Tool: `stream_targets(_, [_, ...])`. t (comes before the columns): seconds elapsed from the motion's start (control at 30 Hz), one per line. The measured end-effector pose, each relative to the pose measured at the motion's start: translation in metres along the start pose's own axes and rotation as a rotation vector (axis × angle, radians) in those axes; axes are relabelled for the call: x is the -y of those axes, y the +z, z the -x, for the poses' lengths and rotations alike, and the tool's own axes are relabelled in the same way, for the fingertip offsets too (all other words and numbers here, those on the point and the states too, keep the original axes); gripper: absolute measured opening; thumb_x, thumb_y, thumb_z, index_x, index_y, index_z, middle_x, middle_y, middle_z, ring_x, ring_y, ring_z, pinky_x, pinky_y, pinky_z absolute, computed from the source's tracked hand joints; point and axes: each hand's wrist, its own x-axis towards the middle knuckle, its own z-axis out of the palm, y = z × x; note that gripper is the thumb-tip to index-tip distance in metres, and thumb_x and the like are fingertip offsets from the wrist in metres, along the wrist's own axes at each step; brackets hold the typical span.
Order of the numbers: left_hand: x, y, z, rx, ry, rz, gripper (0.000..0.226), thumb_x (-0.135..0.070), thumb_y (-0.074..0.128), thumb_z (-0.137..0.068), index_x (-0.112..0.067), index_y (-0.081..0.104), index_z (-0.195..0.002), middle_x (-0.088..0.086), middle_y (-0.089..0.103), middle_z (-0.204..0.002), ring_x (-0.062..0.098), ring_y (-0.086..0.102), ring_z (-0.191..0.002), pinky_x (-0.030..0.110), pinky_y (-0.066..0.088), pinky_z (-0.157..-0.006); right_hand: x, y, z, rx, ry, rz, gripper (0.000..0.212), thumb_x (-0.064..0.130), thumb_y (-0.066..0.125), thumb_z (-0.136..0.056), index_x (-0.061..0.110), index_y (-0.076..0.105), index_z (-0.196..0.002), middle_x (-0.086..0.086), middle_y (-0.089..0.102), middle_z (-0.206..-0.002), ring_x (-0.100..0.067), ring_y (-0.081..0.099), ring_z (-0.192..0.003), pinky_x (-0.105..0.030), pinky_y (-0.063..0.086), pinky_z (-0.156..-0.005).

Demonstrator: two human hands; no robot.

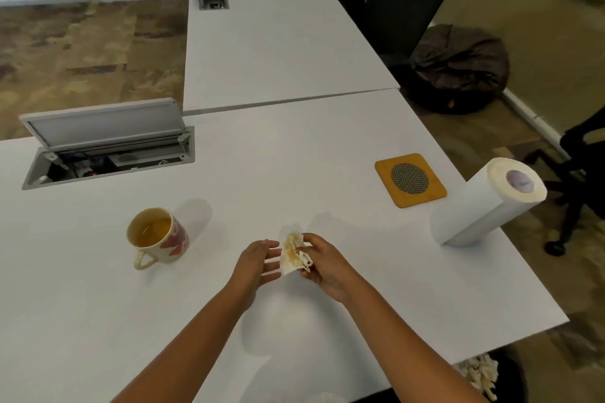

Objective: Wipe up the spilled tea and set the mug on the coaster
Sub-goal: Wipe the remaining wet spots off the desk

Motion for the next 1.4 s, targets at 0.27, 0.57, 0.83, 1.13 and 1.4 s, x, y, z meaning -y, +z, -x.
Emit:
stream_targets(0.27, [-0.013, 0.069, 0.004, 0.133, -0.026, -0.027, 0.029, -0.026, 0.046, -0.094, -0.006, 0.057, -0.111, 0.012, 0.065, -0.108, 0.027, 0.064, -0.095, 0.034, 0.053, -0.077, 0.015, -0.044, 0.017, -0.129, -0.05, 0.108, 0.026, 0.005, 0.043, -0.091, 0.017, 0.064, -0.08, -0.002, 0.06, -0.071, -0.011, 0.053, -0.059, -0.017, 0.039, -0.045])
stream_targets(0.57, [-0.017, 0.147, 0.016, 0.063, 0.138, -0.182, 0.01, -0.006, 0.056, -0.085, -0.01, 0.065, -0.085, 0.011, 0.066, -0.09, 0.027, 0.063, -0.09, 0.037, 0.051, -0.083, 0.029, -0.09, 0.048, -0.359, -0.063, -0.056, 0.031, -0.002, 0.034, -0.085, 0.017, 0.055, -0.071, -0.006, 0.055, -0.072, -0.017, 0.052, -0.062, -0.02, 0.038, -0.044])
stream_targets(0.83, [-0.018, 0.224, 0.048, 0.015, 0.624, -0.476, 0.013, -0.006, 0.057, -0.084, -0.019, 0.059, -0.081, -0.003, 0.062, -0.08, 0.011, 0.059, -0.076, 0.015, 0.045, -0.065, 0.036, -0.133, 0.096, -0.463, -0.25, -0.555, 0.026, 0.015, 0.041, -0.091, 0.015, 0.06, -0.074, -0.009, 0.066, -0.079, -0.02, 0.065, -0.075, -0.027, 0.053, -0.061])
stream_targets(1.13, [-0.027, 0.307, 0.098, 0.283, 0.785, -0.519, 0.023, -0.02, 0.062, -0.085, -0.036, 0.048, -0.094, -0.017, 0.058, -0.093, 0.002, 0.059, -0.082, 0.016, 0.047, -0.082, 0.03, -0.187, 0.151, -0.882, -0.612, -0.251, 0.022, 0.017, 0.041, -0.097, 0.028, 0.061, -0.098, -0.003, 0.065, -0.109, -0.014, 0.064, -0.099, -0.014, 0.053, -0.071])
stream_targets(1.4, [-0.007, 0.359, 0.164, 0.774, 0.812, -0.32, 0.028, -0.018, 0.045, -0.094, -0.034, 0.053, -0.116, -0.02, 0.062, -0.111, -0.008, 0.057, -0.103, 0.007, 0.044, -0.084, 0.023, -0.237, 0.231, -1.372, -0.959, -0.014, 0.037, 0.018, 0.04, -0.092, 0.045, 0.05, -0.115, 0.003, 0.062, -0.091, -0.011, 0.062, -0.079, -0.022, 0.051, -0.069])
